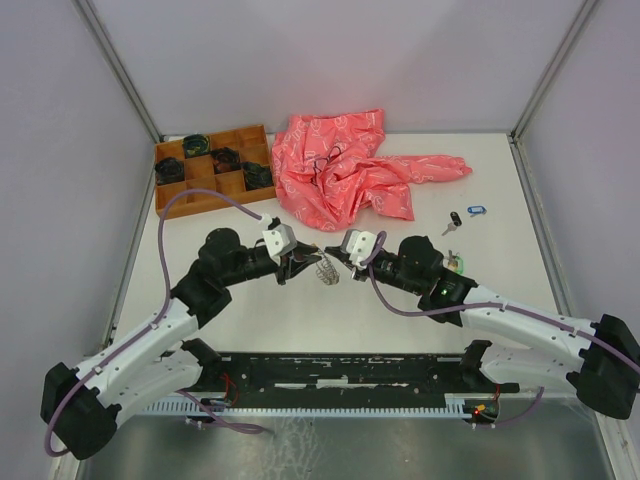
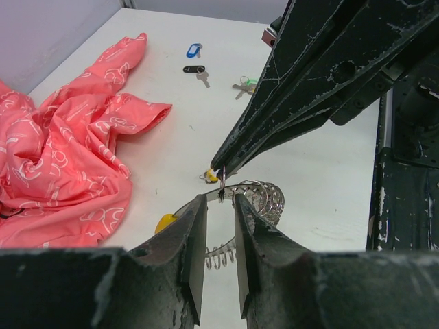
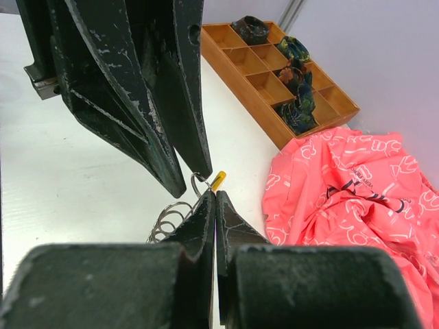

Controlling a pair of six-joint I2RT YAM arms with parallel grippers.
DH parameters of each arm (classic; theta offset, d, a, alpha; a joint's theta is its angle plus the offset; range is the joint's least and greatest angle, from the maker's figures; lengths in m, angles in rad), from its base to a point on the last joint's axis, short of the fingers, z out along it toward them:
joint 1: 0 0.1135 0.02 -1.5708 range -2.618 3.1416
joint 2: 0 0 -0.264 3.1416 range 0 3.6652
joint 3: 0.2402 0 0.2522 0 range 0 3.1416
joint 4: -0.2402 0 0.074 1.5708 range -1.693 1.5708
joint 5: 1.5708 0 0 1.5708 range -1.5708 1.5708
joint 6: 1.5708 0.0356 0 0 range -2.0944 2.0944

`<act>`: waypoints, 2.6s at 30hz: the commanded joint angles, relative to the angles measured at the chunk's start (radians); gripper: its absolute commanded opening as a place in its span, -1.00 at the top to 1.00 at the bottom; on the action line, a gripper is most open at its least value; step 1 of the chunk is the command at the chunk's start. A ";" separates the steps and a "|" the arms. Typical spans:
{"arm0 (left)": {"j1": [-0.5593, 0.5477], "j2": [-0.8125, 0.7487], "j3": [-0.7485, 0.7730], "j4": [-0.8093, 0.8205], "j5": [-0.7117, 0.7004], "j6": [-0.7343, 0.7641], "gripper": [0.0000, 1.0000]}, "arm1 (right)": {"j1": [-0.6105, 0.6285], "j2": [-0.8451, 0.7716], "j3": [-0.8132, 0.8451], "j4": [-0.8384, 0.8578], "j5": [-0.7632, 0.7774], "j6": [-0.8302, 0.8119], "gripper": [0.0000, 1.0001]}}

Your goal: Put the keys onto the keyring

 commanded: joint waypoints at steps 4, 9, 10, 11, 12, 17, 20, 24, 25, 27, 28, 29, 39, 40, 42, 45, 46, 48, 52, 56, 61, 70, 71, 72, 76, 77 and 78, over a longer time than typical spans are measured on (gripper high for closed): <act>0.004 0.009 0.045 0.033 0.011 0.015 0.46 | -0.002 -0.020 0.014 0.074 -0.022 -0.005 0.99; 0.004 0.023 0.049 0.043 0.024 0.007 0.50 | -0.002 -0.016 0.016 0.074 -0.026 -0.004 0.99; 0.003 0.025 0.049 0.043 0.024 0.007 0.52 | -0.001 -0.015 0.016 0.073 -0.026 -0.003 0.99; 0.004 0.028 0.050 0.042 0.024 0.005 0.54 | -0.002 -0.015 0.016 0.074 -0.027 -0.002 0.99; 0.004 0.029 0.050 0.041 0.023 0.005 0.56 | -0.002 -0.015 0.017 0.074 -0.026 -0.002 0.99; 0.004 0.027 0.054 0.044 0.015 0.003 0.67 | -0.002 -0.012 0.020 0.069 -0.030 -0.002 0.99; 0.004 0.022 0.057 0.044 0.013 0.003 0.67 | -0.001 -0.009 0.023 0.064 -0.034 0.001 0.99; 0.004 0.019 0.055 0.054 0.028 0.000 0.67 | -0.002 -0.003 0.028 0.060 -0.039 0.005 0.99; 0.004 0.018 0.054 0.055 0.034 0.000 0.66 | -0.002 -0.001 0.029 0.058 -0.042 0.004 0.99; 0.004 0.019 0.051 0.058 0.046 0.000 0.66 | -0.001 0.000 0.034 0.053 -0.046 0.003 0.99; 0.004 0.020 0.052 0.059 0.052 0.000 0.66 | -0.002 0.001 0.034 0.050 -0.047 0.003 0.99; 0.004 0.022 0.052 0.060 0.057 0.001 0.66 | -0.002 0.003 0.036 0.048 -0.048 0.003 0.99; 0.004 0.024 0.071 0.004 0.043 0.028 0.95 | -0.001 -0.004 0.045 0.027 -0.038 0.005 0.99; 0.003 0.021 0.074 -0.004 0.035 0.032 0.95 | -0.001 -0.005 0.045 0.026 -0.038 0.006 0.99; 0.004 0.014 0.075 -0.010 0.026 0.037 0.90 | -0.002 -0.004 0.047 0.028 -0.039 0.012 0.99; 0.004 0.007 0.070 -0.010 0.015 0.037 0.73 | -0.002 -0.007 0.047 0.034 -0.039 0.021 0.99; 0.004 0.007 0.068 -0.009 0.013 0.037 0.67 | -0.001 -0.007 0.047 0.035 -0.040 0.021 0.99; 0.004 0.010 0.068 -0.009 0.013 0.035 0.61 | -0.002 -0.010 0.048 0.032 -0.040 0.022 0.99; 0.004 0.020 0.071 -0.006 0.016 0.030 0.58 | -0.002 -0.010 0.050 0.029 -0.044 0.021 0.99; 0.004 0.028 0.071 -0.006 0.022 0.027 0.58 | -0.001 -0.009 0.052 0.030 -0.045 0.022 0.99; 0.003 0.028 0.066 -0.006 0.023 0.021 0.57 | -0.002 -0.012 0.052 0.034 -0.036 0.028 0.99; 0.004 0.036 0.065 -0.020 0.014 0.020 0.55 | -0.002 -0.018 0.046 0.046 -0.011 0.034 0.99; 0.004 0.038 0.065 -0.021 0.011 0.018 0.55 | -0.001 -0.020 0.046 0.048 -0.010 0.035 0.99; 0.004 0.040 0.066 -0.023 0.005 0.015 0.55 | -0.002 -0.020 0.046 0.048 -0.008 0.035 0.99; 0.004 0.044 0.071 -0.028 -0.008 0.006 0.57 | -0.002 -0.023 0.045 0.050 -0.005 0.035 0.99; 0.004 0.045 0.071 -0.025 -0.006 0.006 0.58 | -0.002 -0.023 0.044 0.050 -0.007 0.036 0.99; 0.004 0.044 0.071 -0.023 -0.005 0.005 0.59 | -0.001 -0.021 0.044 0.050 -0.009 0.036 0.99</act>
